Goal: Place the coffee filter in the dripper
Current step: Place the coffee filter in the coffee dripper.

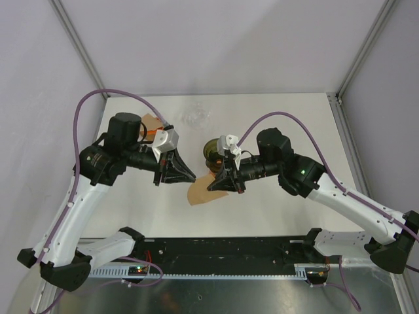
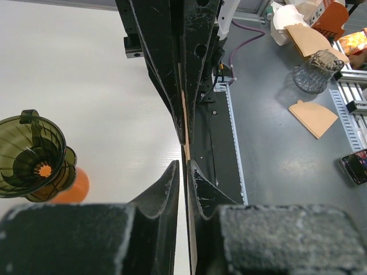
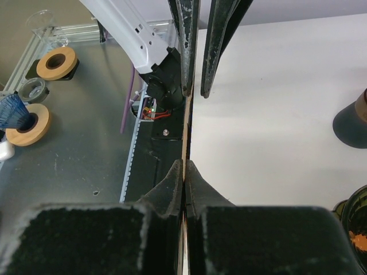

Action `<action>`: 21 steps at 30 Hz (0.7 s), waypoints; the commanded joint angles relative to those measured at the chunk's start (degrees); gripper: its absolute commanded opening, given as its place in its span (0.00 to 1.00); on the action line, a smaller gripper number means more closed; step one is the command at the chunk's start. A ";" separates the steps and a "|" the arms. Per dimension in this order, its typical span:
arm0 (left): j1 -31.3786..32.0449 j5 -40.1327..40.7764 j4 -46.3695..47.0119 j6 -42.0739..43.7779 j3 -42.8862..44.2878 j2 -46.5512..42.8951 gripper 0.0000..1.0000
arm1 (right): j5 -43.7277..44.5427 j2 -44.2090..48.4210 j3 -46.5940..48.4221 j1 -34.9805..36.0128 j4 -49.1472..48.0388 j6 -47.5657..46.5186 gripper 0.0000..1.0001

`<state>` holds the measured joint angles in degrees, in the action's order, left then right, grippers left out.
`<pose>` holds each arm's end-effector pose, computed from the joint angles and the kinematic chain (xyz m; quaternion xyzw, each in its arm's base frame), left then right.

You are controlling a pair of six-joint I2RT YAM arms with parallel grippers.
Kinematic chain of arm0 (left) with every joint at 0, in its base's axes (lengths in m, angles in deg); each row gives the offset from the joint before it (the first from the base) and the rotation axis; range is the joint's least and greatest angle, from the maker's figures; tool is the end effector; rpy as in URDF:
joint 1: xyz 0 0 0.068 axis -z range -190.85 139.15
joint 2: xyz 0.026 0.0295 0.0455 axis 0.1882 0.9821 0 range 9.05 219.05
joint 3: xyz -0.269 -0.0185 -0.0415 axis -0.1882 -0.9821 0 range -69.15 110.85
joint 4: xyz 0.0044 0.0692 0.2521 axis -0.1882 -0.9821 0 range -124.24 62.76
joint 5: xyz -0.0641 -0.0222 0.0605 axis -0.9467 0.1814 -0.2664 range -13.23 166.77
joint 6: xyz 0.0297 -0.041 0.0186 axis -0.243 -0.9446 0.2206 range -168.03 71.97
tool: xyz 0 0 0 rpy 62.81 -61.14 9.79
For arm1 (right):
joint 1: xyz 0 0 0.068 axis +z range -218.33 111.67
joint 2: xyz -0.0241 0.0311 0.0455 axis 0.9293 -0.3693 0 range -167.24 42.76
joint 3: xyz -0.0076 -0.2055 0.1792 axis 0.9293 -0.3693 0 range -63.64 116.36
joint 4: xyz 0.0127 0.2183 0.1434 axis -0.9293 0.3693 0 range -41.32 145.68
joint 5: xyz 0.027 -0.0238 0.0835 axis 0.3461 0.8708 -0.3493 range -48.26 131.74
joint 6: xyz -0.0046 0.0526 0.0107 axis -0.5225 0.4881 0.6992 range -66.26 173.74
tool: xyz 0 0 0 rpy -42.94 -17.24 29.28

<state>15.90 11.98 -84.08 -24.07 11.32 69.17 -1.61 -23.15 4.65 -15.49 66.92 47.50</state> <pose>0.1364 -0.1048 0.4310 0.5408 0.5780 -0.4875 0.3685 0.1320 0.2145 0.3974 -0.5593 0.5354 0.4922 0.3979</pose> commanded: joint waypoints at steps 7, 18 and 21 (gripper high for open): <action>-0.26 -2.14 1.34 -1.02 -0.95 -0.92 0.09 | 0.31 1.39 2.20 0.63 -2.36 -0.18 0.00; -1.05 -1.77 1.98 -2.05 0.23 -0.96 0.03 | 0.31 1.88 2.20 0.49 -1.90 -0.52 0.00; -1.07 -1.65 1.95 -2.21 0.30 -0.89 0.01 | 0.28 2.06 2.20 0.43 -1.85 -0.53 0.00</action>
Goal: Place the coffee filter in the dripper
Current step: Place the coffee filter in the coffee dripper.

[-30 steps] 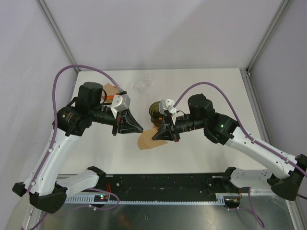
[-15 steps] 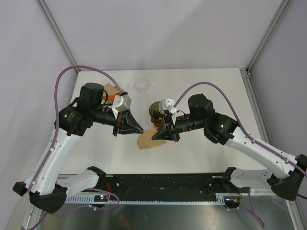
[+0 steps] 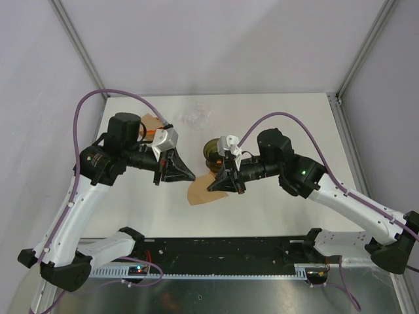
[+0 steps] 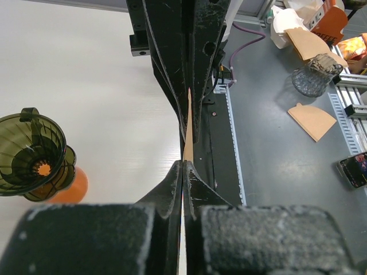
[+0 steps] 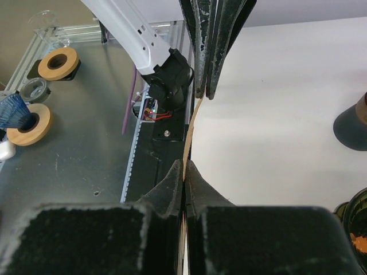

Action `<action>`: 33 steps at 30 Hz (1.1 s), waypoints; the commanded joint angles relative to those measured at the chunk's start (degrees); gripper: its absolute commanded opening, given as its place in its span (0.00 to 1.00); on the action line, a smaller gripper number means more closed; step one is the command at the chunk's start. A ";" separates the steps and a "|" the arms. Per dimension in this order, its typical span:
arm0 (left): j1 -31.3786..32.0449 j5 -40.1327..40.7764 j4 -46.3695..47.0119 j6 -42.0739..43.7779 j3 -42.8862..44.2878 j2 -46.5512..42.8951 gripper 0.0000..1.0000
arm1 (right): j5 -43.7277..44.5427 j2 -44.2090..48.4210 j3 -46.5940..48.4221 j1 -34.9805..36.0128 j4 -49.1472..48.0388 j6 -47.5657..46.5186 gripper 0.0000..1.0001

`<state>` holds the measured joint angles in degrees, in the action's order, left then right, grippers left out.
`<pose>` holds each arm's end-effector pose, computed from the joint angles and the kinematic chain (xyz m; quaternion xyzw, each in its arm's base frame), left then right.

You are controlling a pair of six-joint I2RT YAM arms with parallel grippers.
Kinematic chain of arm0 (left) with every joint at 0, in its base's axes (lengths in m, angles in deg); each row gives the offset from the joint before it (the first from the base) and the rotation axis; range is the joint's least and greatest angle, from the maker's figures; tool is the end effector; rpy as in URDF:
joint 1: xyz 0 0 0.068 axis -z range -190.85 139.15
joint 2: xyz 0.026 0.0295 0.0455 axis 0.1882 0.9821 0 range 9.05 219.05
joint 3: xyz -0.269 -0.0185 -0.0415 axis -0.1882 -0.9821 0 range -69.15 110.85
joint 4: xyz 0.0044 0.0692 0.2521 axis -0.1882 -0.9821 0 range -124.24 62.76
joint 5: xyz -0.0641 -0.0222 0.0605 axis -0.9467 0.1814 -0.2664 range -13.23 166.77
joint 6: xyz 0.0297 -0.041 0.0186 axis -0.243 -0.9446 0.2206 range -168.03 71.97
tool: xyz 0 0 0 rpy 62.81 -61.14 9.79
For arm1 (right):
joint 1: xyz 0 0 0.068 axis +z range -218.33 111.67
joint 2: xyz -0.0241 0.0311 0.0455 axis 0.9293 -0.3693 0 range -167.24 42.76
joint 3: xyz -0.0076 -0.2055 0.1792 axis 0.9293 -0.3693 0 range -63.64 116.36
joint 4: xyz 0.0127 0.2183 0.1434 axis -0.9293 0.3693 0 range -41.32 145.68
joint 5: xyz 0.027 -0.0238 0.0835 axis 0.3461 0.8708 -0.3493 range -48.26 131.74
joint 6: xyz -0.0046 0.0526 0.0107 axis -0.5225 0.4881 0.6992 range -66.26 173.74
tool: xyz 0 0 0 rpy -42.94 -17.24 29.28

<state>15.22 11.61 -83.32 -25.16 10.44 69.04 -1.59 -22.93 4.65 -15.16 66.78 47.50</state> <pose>0.1386 -0.1038 0.4281 0.5324 0.5843 -0.4912 0.3659 0.1301 0.2144 0.3985 -0.5607 0.5319 0.4936 0.3990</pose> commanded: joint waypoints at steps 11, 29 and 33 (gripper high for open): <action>-0.40 -0.06 2.01 -2.26 2.69 -0.60 0.00 | -0.10 1.58 2.20 0.05 -1.68 -0.62 0.00; -0.19 0.02 4.05 -2.88 0.19 -0.88 0.00 | -0.83 0.99 2.20 0.27 -2.49 -0.43 0.00; 0.25 -1.03 4.09 -2.58 -0.45 -0.68 0.00 | -0.93 1.11 2.22 0.27 -2.59 -0.29 0.00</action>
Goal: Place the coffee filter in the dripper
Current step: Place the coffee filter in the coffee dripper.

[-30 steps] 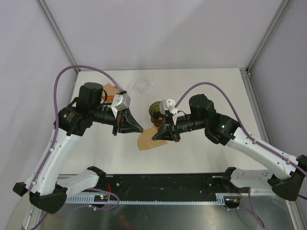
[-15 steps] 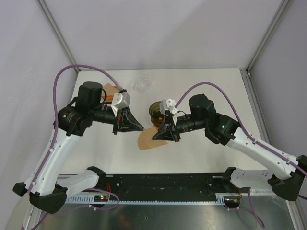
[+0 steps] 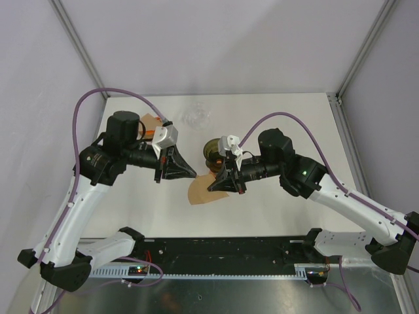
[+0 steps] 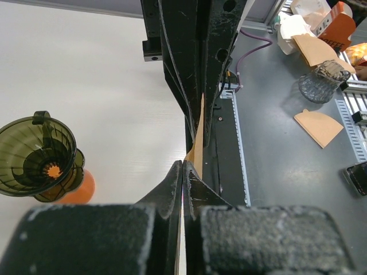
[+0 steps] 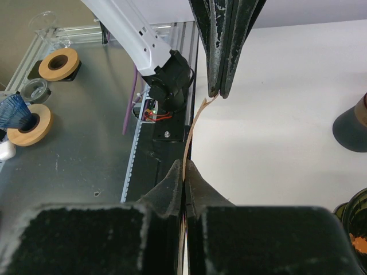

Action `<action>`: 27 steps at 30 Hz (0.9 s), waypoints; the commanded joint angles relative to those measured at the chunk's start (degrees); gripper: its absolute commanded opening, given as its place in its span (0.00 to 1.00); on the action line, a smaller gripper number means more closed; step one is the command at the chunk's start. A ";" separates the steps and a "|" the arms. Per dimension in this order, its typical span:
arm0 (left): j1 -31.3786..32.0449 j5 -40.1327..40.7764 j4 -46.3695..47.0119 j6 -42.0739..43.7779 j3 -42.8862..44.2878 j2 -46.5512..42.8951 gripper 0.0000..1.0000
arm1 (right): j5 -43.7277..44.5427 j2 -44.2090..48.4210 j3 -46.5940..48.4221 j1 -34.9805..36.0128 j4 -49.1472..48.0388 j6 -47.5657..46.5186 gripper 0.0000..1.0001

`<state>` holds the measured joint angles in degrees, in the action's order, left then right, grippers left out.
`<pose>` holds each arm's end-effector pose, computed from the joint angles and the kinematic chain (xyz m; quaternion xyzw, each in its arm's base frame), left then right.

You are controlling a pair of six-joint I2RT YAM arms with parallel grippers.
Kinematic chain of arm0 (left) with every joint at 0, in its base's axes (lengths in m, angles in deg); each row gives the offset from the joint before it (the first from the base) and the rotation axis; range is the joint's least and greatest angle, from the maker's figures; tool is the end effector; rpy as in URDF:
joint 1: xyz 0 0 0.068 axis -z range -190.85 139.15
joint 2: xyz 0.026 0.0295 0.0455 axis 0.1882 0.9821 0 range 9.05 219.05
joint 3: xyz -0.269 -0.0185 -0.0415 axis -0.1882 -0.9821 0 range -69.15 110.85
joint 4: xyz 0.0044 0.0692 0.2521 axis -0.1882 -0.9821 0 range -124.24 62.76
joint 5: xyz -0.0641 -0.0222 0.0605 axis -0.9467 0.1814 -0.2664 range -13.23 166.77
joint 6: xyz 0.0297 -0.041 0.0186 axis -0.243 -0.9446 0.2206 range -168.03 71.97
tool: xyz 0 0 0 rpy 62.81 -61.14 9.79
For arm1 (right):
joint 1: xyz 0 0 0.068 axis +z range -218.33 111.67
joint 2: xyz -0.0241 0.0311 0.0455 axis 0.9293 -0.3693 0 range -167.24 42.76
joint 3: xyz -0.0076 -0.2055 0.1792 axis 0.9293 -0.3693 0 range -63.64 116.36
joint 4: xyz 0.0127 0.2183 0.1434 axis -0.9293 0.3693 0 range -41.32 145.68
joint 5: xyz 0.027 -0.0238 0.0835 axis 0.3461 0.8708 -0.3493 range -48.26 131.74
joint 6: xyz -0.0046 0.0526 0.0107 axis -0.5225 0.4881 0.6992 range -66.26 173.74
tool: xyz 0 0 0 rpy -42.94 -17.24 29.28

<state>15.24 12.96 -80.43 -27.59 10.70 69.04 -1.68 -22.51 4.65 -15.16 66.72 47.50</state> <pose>0.1412 -0.1048 0.4326 0.5256 0.5873 -0.4844 0.3796 0.1288 0.2128 0.4003 -0.5608 0.5288 0.4944 0.4018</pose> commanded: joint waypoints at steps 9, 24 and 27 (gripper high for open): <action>0.69 -5.00 1.16 0.25 -2.60 -1.15 0.00 | -0.77 0.88 2.20 0.26 -2.93 -0.20 0.00; 0.63 -7.37 1.20 -1.86 -2.48 -2.24 0.04 | 1.12 0.52 2.21 0.00 -2.89 -0.18 0.00; 0.63 -7.06 1.16 -1.86 -2.58 -2.09 0.05 | 1.29 0.49 2.20 -0.02 -2.84 0.01 0.00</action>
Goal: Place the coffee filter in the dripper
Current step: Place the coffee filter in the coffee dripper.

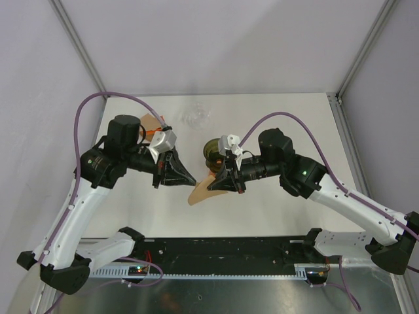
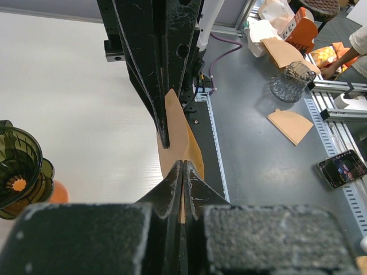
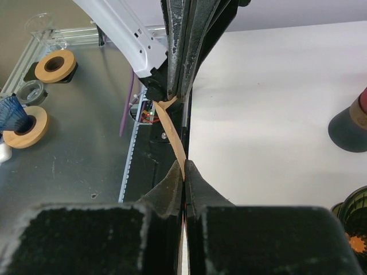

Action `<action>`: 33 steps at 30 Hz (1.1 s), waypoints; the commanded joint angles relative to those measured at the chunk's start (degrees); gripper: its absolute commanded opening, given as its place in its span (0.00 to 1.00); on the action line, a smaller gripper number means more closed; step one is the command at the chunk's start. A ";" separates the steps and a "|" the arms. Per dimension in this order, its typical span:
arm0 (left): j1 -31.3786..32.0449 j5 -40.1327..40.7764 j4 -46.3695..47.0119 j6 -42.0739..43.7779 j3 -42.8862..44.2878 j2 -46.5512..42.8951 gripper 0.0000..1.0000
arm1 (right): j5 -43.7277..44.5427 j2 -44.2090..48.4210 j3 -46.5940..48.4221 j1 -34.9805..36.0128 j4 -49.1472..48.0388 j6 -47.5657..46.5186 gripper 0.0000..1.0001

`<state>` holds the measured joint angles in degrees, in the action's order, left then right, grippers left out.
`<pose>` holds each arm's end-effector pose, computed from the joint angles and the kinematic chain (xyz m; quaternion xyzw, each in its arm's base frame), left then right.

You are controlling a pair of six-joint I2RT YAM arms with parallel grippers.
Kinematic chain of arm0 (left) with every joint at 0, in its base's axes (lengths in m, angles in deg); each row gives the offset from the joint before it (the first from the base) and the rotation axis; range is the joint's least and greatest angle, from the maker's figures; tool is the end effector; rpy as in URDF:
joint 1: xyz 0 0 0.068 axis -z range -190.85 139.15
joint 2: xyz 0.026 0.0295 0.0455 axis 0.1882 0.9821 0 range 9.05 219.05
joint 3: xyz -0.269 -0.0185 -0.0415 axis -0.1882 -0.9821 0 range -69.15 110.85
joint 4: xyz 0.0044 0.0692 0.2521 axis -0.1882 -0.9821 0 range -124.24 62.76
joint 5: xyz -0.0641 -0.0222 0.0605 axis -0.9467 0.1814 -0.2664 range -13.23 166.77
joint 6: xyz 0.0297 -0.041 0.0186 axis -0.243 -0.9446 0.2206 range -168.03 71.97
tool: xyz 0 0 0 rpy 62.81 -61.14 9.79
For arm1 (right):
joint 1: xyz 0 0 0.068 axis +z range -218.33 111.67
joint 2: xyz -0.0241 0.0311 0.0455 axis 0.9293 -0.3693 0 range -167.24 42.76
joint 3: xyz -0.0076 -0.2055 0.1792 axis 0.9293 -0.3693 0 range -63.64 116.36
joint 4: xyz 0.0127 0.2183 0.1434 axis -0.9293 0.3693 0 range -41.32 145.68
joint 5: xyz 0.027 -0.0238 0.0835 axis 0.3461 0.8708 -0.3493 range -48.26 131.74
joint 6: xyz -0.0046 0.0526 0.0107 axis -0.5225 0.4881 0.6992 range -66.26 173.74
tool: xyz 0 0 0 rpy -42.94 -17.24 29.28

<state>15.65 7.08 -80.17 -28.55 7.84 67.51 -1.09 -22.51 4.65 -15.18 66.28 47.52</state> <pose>0.1339 -0.1041 0.4246 0.5289 0.5642 -0.5279 0.3512 0.1294 0.2129 0.4009 -0.5587 0.5293 0.4917 0.4073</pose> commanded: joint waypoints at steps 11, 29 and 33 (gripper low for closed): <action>0.22 2.88 0.90 -2.49 1.59 -0.30 0.12 | 2.95 -0.10 2.20 0.00 -2.96 0.88 0.00; 0.22 5.58 1.29 -3.73 1.58 -0.77 0.28 | 5.31 -0.68 2.27 -0.23 -3.75 2.93 0.00; 0.22 6.87 1.55 -3.76 1.19 -0.57 0.28 | 5.15 -0.69 2.26 -0.24 -4.29 3.24 0.00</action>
<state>15.65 12.57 -80.06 -31.54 7.88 67.53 3.77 -23.39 4.65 -15.25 64.58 49.72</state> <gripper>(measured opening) 0.284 0.009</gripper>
